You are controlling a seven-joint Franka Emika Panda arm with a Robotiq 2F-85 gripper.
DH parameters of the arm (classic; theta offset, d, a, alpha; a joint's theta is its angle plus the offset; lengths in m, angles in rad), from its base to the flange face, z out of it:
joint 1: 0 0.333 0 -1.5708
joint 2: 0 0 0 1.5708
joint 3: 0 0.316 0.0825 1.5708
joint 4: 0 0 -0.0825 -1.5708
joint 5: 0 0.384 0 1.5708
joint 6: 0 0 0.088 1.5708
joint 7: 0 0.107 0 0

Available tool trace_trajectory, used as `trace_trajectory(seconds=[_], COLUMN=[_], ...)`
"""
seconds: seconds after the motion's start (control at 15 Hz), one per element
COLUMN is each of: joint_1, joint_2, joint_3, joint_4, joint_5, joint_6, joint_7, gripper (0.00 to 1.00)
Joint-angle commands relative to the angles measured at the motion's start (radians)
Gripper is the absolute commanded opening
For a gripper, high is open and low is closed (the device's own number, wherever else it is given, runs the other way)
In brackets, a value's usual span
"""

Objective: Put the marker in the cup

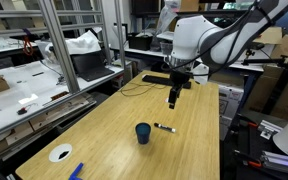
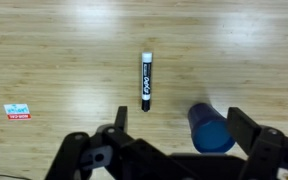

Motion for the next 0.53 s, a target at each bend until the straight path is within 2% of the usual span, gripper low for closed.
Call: trace_trajectory(seconds=[0.0, 0.47], joint_1=[0.003, 0.0], joint_2=[0.017, 0.046], joint_3=[-0.004, -0.006], joint_4=[0.006, 0.028], joint_5=[0.001, 0.019], joint_6=[0.007, 0.012], joint_7=[-0.002, -0.021], gripper=[1.0, 1.0])
